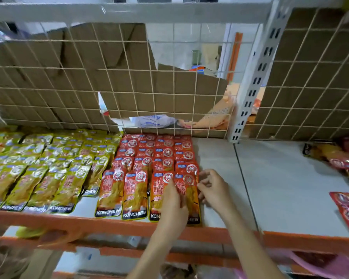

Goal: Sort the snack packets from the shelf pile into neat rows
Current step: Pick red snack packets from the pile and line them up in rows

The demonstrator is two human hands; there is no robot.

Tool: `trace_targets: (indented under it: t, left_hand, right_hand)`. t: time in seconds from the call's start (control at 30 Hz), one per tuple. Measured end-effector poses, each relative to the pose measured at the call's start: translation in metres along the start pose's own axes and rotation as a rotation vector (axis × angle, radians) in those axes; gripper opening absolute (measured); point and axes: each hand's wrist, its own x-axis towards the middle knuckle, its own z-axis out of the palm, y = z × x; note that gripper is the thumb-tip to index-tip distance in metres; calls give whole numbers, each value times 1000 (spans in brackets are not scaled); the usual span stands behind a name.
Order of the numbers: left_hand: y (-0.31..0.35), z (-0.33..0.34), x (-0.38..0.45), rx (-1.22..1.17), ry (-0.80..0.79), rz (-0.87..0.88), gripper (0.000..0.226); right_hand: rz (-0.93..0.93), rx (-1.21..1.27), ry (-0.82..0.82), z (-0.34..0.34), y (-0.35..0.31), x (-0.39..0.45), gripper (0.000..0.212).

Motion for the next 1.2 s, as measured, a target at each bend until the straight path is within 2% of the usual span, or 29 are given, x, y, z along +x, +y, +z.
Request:
trace_targets:
  t: [0.17, 0.27, 0.37, 0.47, 0.57, 0.7, 0.83, 1.0, 1.2]
  left_hand:
    - [4, -1, -2, 88, -73, 7, 69]
    - [-1, 1, -5, 132, 37, 90, 63]
    - [-6, -15, -8, 200, 45, 144, 51]
    - [-26, -36, 10, 370, 71, 302, 49]
    - [-42, -47, 25, 582, -84, 363, 56]
    - [-57, -49, 27, 710, -111, 407, 61]
    - [-56, -46, 26, 698, -69, 420, 60]
    - [-60, -46, 24, 571, -54, 417, 58]
    - [-58, -43, 26, 577, -43, 415, 68]
  right_hand:
    - [2, 5, 0, -2, -3, -9, 18]
    - [-21, -26, -20, 2, 2, -23, 44]
    - [-106, -245, 28, 7, 5, -38, 67]
    - [-246, -468, -2, 14, 4, -46, 79]
    - [-267, -514, -91, 12, 2, -46, 80]
    - [-280, -511, -129, 10, 3, -45, 84]
    - [-292, -523, -137, 10, 13, -46, 86]
    - [-322, -530, -122, 11, 15, -42, 85]
    - [-311, -539, -147, 12, 11, -41, 85]
